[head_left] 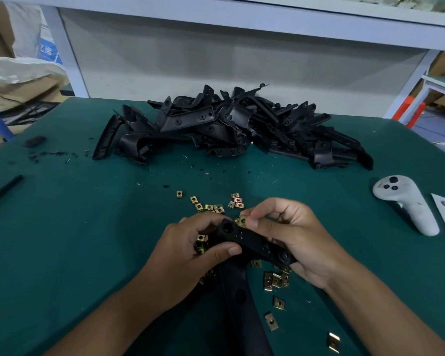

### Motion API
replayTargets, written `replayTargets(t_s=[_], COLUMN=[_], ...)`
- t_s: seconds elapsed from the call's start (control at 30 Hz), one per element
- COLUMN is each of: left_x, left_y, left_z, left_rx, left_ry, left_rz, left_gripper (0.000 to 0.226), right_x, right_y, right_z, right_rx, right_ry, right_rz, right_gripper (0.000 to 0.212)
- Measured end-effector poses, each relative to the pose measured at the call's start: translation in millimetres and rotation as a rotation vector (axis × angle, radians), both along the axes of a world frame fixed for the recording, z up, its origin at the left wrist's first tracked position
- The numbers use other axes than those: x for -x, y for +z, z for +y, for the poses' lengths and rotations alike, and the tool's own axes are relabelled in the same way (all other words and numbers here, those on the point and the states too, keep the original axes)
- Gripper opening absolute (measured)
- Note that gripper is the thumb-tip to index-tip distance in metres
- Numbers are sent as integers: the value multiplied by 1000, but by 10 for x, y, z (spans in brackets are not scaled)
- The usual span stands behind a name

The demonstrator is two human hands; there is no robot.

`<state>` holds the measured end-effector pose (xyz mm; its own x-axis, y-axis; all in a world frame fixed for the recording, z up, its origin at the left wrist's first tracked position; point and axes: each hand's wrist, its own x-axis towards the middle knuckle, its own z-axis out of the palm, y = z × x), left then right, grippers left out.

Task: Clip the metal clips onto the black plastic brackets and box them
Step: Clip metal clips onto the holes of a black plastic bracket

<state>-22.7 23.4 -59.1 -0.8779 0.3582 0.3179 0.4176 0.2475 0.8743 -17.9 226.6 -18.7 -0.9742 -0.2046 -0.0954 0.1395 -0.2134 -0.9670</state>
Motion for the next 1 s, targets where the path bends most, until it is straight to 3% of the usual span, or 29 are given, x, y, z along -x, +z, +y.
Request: replayTargets(t_s=[0.27,0.47,0.67,1.0], left_x=[-6,16,18,19], left_y=[-24,-34,-20,-28], left_z=[6,-7,-5,-20], left_rx=[-6,-68,-107,-138], left_ry=[23,75,45,66], left_rz=[24,-5,-4,-7], left_gripper=[28,41,39,28], right_x=[-14,-22,-29,-24], right_y=[11,-14,-41,-92], right_z=[23,31,16,43], right_rx=[-136,-215,-314,-414], right_ry=[7,-7,-64,35], right_rz=[111,259,419,454], right_gripper=[9,31,32,18])
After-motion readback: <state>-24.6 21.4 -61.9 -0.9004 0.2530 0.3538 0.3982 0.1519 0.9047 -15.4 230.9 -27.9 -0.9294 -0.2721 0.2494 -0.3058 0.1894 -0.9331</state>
